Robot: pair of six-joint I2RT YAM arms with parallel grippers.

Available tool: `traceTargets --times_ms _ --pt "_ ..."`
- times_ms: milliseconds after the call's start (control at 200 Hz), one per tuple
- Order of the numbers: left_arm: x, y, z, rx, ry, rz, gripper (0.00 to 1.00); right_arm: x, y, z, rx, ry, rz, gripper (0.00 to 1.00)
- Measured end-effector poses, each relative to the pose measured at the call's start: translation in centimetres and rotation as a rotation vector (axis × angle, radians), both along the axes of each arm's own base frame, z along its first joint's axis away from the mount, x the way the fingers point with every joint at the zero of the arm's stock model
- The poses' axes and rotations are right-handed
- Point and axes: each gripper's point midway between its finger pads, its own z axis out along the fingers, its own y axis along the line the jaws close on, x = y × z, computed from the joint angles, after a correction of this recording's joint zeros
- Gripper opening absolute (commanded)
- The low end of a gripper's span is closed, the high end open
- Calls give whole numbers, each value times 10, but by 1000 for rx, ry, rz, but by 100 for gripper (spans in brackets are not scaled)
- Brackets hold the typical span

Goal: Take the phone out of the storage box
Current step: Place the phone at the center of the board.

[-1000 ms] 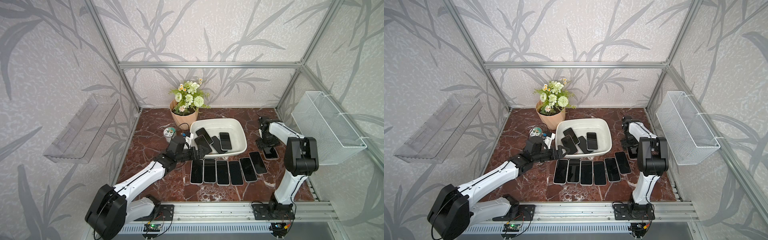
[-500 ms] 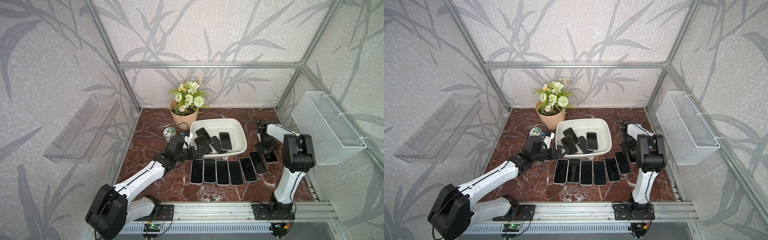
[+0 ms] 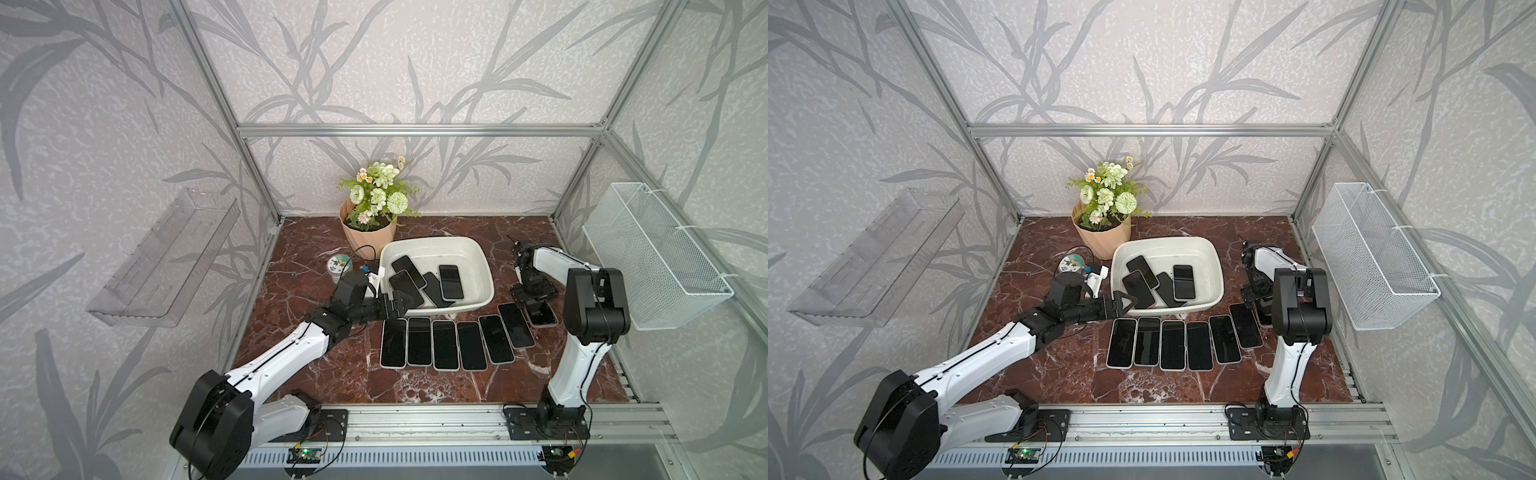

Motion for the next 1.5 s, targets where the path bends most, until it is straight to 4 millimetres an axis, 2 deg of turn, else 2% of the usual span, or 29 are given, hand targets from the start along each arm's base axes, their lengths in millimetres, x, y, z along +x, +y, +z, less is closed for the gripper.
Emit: traceTargets --times_ms 420,640,1210,1370,1499 --pt "0 0 0 1 2 0 100 0 1 -1 5 7 -2 86" --pt "0 0 0 1 2 1 100 0 1 0 5 12 -5 92" --pt "0 0 -1 -1 5 4 100 0 1 2 3 8 -27 98" --pt "-1 2 1 2 1 11 100 3 4 10 22 -19 -45 99" --pt "-1 5 8 -4 -17 22 100 7 10 28 58 -85 -63 99"
